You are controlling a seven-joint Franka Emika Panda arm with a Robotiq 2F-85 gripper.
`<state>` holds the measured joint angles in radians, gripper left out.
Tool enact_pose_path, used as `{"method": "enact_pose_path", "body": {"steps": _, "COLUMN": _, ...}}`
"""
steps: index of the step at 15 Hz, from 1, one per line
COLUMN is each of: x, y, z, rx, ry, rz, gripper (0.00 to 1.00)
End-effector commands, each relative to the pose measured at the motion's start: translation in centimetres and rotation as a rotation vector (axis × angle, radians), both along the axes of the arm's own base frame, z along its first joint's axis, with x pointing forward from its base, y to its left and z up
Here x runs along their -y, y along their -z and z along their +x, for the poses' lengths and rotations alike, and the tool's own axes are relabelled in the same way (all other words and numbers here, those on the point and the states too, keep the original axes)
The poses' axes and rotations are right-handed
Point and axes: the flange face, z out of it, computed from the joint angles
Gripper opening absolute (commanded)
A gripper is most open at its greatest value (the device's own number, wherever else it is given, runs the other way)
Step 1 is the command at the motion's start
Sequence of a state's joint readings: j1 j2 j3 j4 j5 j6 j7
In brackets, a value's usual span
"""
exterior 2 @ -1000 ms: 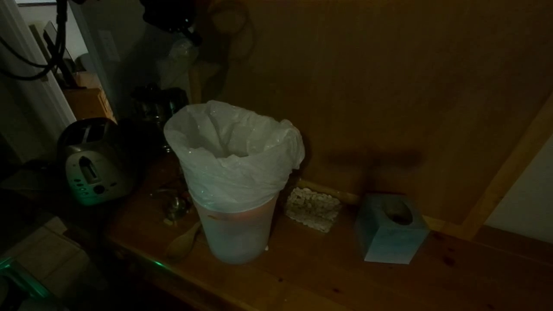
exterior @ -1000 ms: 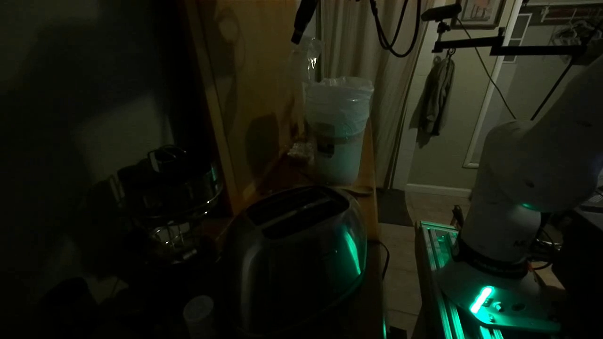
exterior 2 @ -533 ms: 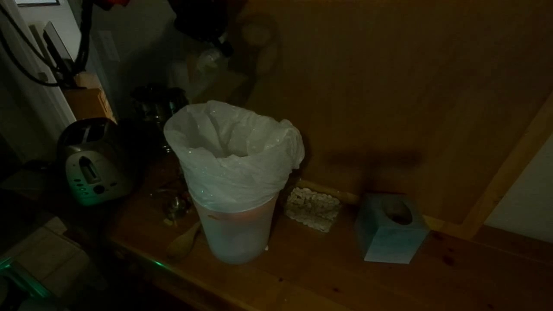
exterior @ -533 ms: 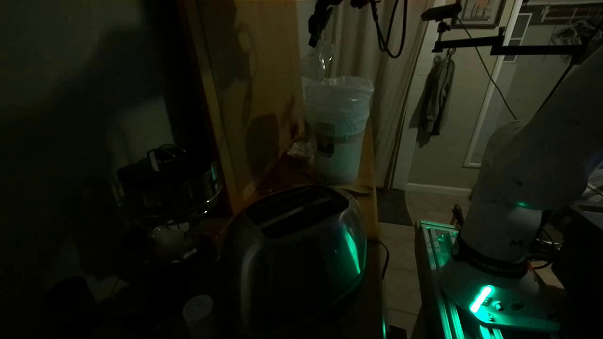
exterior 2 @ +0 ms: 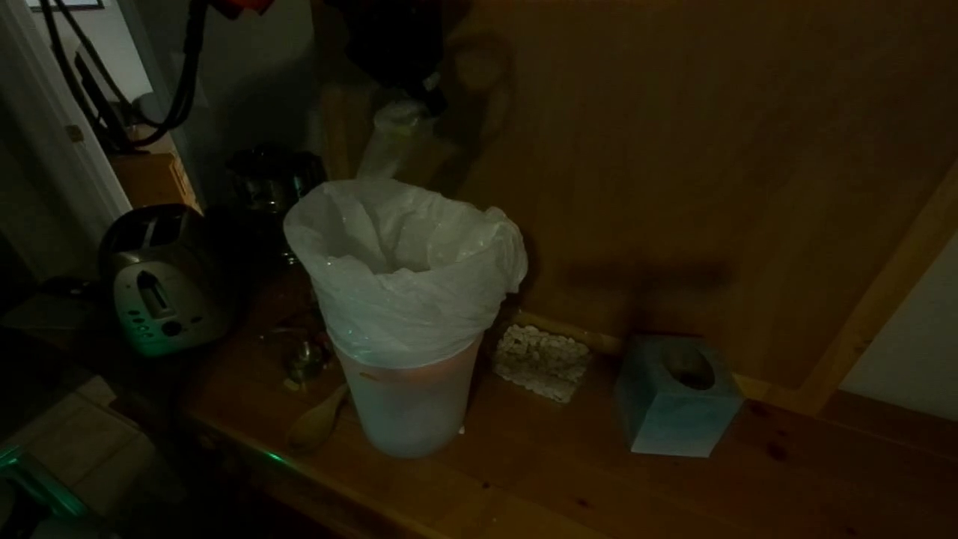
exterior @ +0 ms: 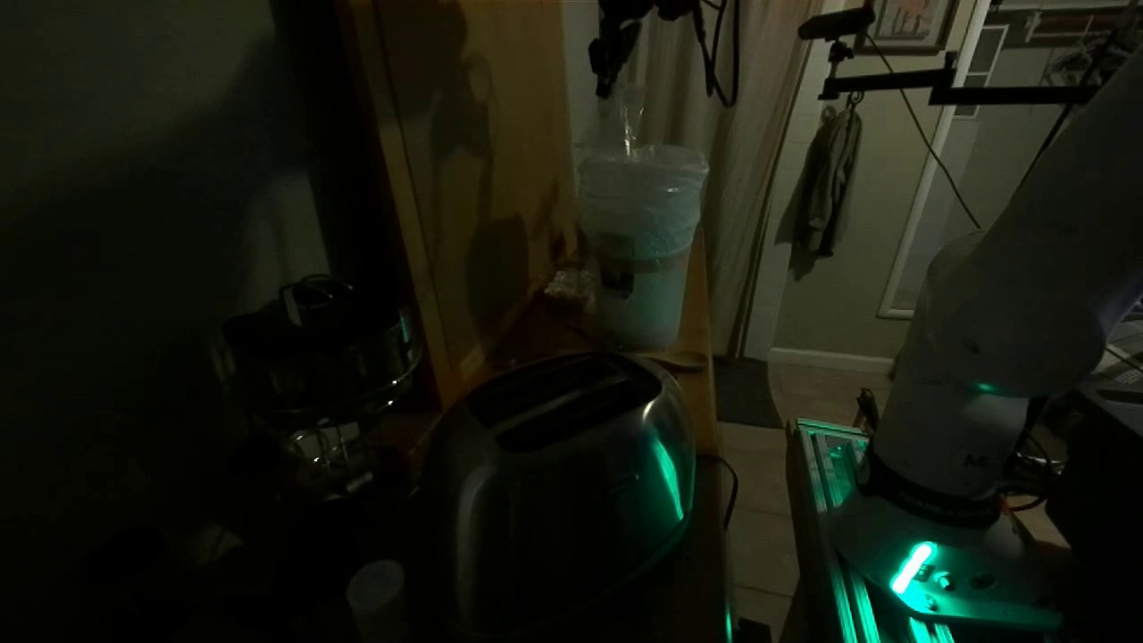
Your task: Pick up a plastic bag on the left and put it in the clear bucket
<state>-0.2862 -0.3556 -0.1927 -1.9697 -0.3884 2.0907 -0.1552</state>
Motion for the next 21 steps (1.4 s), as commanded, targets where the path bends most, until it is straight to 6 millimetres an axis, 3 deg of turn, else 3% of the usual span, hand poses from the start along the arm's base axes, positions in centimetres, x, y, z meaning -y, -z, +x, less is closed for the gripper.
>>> {"method": "enact_pose_path", "body": {"steps": 1, "x": 1.0, "y": -1.0, "z": 0.4, "rx": -0.044, "ry": 0.05, "rz": -0.014, "gripper": 0.47}}
{"method": "enact_pose_path", "body": {"steps": 8, "x": 0.8, "y": -1.6, "z": 0.5, "rx": -0.066, "ry": 0.04, "rz": 0.036, "gripper": 0.96}}
{"method": "enact_pose_path", "body": {"steps": 11, "x": 0.9, "y": -2.0, "z": 0.5, "rx": -0.054, "ry": 0.059, "rz": 0.007, "gripper": 1.0}}
{"method": "enact_pose_path", "body": {"steps": 14, "x": -0.2, "y": -3.0, "z": 0.2, "rx": -0.036, "ry": -0.022, "rz": 0.037, "gripper": 1.0}}
{"method": "enact_pose_path", "body": {"steps": 21, "x": -8.5, "y": -5.1, "z": -0.7, "rx": 0.025, "ry": -0.373, "rz": 0.135, "gripper": 1.0}}
